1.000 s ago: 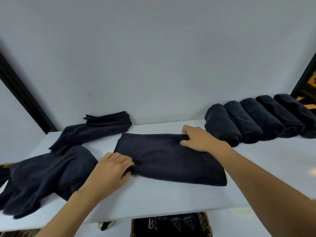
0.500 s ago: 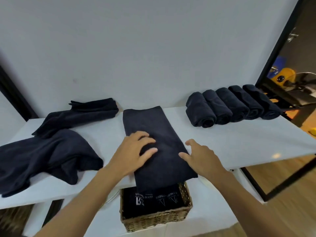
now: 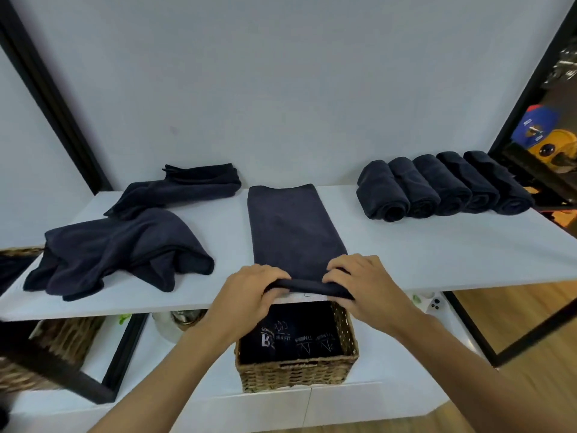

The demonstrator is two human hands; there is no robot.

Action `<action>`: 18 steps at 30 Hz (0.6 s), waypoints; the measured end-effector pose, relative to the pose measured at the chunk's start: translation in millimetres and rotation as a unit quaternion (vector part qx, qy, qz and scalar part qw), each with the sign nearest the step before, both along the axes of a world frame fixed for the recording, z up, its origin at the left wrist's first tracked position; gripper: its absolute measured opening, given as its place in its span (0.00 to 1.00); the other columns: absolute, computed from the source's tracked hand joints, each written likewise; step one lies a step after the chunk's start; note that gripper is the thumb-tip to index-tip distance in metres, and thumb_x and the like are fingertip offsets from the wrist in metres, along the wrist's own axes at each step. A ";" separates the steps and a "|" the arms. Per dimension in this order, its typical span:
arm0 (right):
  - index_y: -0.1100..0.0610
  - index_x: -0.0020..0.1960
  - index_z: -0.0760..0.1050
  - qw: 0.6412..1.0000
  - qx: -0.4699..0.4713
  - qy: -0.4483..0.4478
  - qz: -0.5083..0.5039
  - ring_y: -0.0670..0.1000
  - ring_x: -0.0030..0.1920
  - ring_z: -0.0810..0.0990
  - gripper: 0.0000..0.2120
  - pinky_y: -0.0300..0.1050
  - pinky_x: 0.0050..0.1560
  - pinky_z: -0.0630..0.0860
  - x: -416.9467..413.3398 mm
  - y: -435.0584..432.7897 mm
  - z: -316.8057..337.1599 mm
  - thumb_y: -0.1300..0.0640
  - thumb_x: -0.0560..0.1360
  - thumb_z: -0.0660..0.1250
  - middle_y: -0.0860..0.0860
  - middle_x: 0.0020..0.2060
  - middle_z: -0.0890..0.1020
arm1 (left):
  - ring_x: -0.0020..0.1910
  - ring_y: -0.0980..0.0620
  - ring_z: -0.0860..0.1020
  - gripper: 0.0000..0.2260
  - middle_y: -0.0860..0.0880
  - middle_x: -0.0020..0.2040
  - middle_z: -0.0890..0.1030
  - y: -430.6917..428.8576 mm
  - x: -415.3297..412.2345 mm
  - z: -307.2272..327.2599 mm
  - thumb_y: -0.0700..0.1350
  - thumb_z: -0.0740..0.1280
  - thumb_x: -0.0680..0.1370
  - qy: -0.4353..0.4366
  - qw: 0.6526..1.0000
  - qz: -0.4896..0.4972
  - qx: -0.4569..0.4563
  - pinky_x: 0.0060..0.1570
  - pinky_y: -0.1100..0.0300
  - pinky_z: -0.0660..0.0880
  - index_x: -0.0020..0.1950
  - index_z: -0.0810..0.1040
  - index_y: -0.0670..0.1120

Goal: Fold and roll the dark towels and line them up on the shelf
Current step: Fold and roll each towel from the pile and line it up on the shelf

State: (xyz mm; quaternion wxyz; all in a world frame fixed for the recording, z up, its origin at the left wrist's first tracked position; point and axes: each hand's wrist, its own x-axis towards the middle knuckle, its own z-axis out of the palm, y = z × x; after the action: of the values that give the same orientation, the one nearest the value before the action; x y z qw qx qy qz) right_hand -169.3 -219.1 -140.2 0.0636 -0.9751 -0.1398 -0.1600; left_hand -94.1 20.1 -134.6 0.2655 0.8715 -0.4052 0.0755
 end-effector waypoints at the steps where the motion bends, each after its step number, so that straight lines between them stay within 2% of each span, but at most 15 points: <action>1: 0.46 0.51 0.78 0.997 0.066 0.031 0.003 0.43 0.48 0.75 0.08 0.47 0.53 0.72 2.2 -3.8 3.7 0.52 0.73 0.73 0.40 0.48 0.77 | 0.48 0.57 0.78 0.07 0.55 0.49 0.81 1.8 0.6 4.0 0.45 0.68 0.78 0.029 0.999 0.001 -0.030 0.50 0.64 0.73 0.55 0.82 0.51; 3: 0.46 0.51 0.77 0.973 0.199 0.114 0.001 0.41 0.45 0.75 0.05 0.43 0.51 0.72 8.5 -11.4 12.4 0.53 0.77 0.69 0.39 0.45 0.79 | 0.46 0.60 0.77 0.05 0.57 0.46 0.81 3.2 2.2 11.6 0.45 0.70 0.77 0.072 0.995 0.019 -0.064 0.48 0.68 0.71 0.52 0.82 0.52; 5: 0.46 0.51 0.78 0.941 0.293 0.167 -0.003 0.41 0.45 0.78 0.05 0.36 0.47 0.73 18.0 -17.0 24.6 0.54 0.77 0.68 0.41 0.44 0.81 | 0.46 0.62 0.78 0.06 0.60 0.45 0.83 4.6 7.2 17.6 0.46 0.71 0.76 0.148 0.985 0.033 -0.080 0.46 0.72 0.71 0.51 0.82 0.55; 7: 0.49 0.49 0.78 0.923 0.339 0.182 -0.018 0.42 0.41 0.79 0.01 0.38 0.44 0.74 29.4 -23.0 32.9 0.53 0.78 0.68 0.44 0.41 0.82 | 0.47 0.62 0.81 0.06 0.60 0.46 0.84 4.8 16.7 21.7 0.45 0.71 0.76 0.239 0.964 0.039 -0.110 0.46 0.71 0.74 0.51 0.82 0.56; 8: 0.52 0.47 0.78 0.920 0.341 0.188 -0.033 0.44 0.39 0.79 0.03 0.41 0.43 0.74 34.3 -25.5 34.3 0.52 0.77 0.68 0.45 0.39 0.82 | 0.47 0.62 0.81 0.06 0.60 0.46 0.84 4.1 21.4 23.4 0.45 0.72 0.76 0.262 0.957 0.051 -0.118 0.47 0.69 0.74 0.50 0.83 0.56; 10: 0.56 0.42 0.77 0.921 0.320 0.210 -0.072 0.50 0.37 0.77 0.10 0.46 0.40 0.71 41.5 -27.8 30.7 0.50 0.75 0.70 0.49 0.35 0.80 | 0.49 0.63 0.80 0.07 0.60 0.46 0.84 0.6 27.9 21.6 0.45 0.73 0.75 0.268 0.952 0.097 -0.116 0.47 0.70 0.71 0.48 0.82 0.57; 11: 0.55 0.41 0.76 0.921 0.312 0.216 -0.089 0.50 0.37 0.76 0.11 0.44 0.38 0.70 43.5 -27.5 27.1 0.49 0.74 0.71 0.48 0.34 0.78 | 0.52 0.63 0.78 0.08 0.59 0.48 0.82 -2.2 29.5 19.2 0.45 0.73 0.74 0.264 0.950 0.121 -0.113 0.48 0.70 0.69 0.48 0.81 0.58; 13: 0.51 0.47 0.77 0.936 0.282 0.182 -0.103 0.46 0.42 0.76 0.07 0.40 0.42 0.70 42.6 -22.4 20.3 0.49 0.74 0.72 0.44 0.40 0.77 | 0.53 0.61 0.75 0.09 0.56 0.50 0.79 -8.1 31.7 14.2 0.44 0.74 0.73 0.246 0.949 0.150 -0.124 0.48 0.66 0.68 0.47 0.79 0.58; 15: 0.48 0.54 0.79 0.984 0.161 0.052 -0.048 0.47 0.49 0.74 0.10 0.43 0.50 0.71 37.3 -17.2 15.9 0.56 0.73 0.73 0.44 0.49 0.76 | 0.47 0.60 0.75 0.09 0.54 0.48 0.77 -12.1 29.6 9.9 0.44 0.74 0.74 0.187 0.963 0.151 -0.121 0.46 0.64 0.68 0.44 0.77 0.57; 17: 0.50 0.50 0.83 0.996 0.047 -0.064 0.047 0.52 0.51 0.76 0.10 0.48 0.49 0.72 31.9 -17.7 8.8 0.62 0.71 0.73 0.49 0.52 0.79 | 0.42 0.60 0.74 0.07 0.54 0.49 0.76 -12.1 24.5 7.7 0.43 0.71 0.76 0.096 0.984 0.136 -0.066 0.45 0.64 0.68 0.44 0.79 0.55; 18: 0.51 0.48 0.84 0.993 0.016 -0.082 0.079 0.54 0.52 0.77 0.08 0.49 0.48 0.71 28.4 -19.7 6.6 0.61 0.71 0.73 0.50 0.53 0.80 | 0.43 0.58 0.74 0.05 0.54 0.50 0.75 -10.8 21.1 6.7 0.42 0.69 0.77 0.040 0.992 0.120 -0.027 0.46 0.63 0.69 0.47 0.81 0.53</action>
State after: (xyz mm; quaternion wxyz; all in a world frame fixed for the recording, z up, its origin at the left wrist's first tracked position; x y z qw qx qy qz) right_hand -140.9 -238.8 -133.7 0.0800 -0.9436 -0.2182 -0.2359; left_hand -73.0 9.3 -127.9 0.2945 0.9087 -0.2840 0.0828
